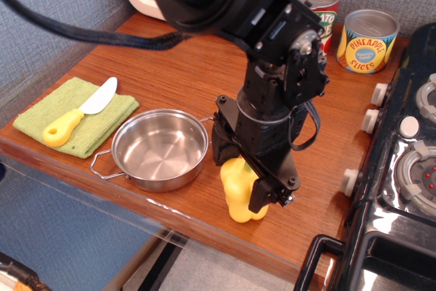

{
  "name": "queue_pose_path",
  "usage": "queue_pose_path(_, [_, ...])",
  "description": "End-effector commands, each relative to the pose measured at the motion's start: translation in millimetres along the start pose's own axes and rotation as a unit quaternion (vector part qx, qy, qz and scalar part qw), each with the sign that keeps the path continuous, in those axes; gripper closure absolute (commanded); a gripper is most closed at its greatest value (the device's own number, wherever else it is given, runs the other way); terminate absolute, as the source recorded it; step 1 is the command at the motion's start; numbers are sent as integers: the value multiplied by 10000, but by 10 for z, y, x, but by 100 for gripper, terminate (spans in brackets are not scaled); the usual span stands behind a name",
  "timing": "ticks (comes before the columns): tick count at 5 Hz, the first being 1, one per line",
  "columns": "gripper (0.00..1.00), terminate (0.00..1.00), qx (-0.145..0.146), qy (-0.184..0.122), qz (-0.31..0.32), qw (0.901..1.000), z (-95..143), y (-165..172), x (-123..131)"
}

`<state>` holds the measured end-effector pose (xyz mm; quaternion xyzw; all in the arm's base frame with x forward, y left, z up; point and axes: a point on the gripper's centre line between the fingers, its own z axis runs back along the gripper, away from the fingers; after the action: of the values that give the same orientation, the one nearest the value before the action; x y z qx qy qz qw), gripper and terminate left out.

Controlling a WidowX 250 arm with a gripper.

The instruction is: Move the yellow pepper to the right of the metal pot.

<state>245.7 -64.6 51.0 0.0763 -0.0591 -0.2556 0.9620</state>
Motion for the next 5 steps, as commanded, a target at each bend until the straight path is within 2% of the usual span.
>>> queue_pose_path(1, [0,0,71,-3,35,10000,52,160,-110])
queue_pose_path(2, [0,0,44,-218,66,9997,216,197,-109])
queue_pose_path(3, [0,0,-93,-596,220,9979,524,284,-95])
queue_pose_path(4, [0,0,-176,-826,338,9959,739,353,-77])
queue_pose_path(5, [0,0,-192,-879,580,9943,865,447,-129])
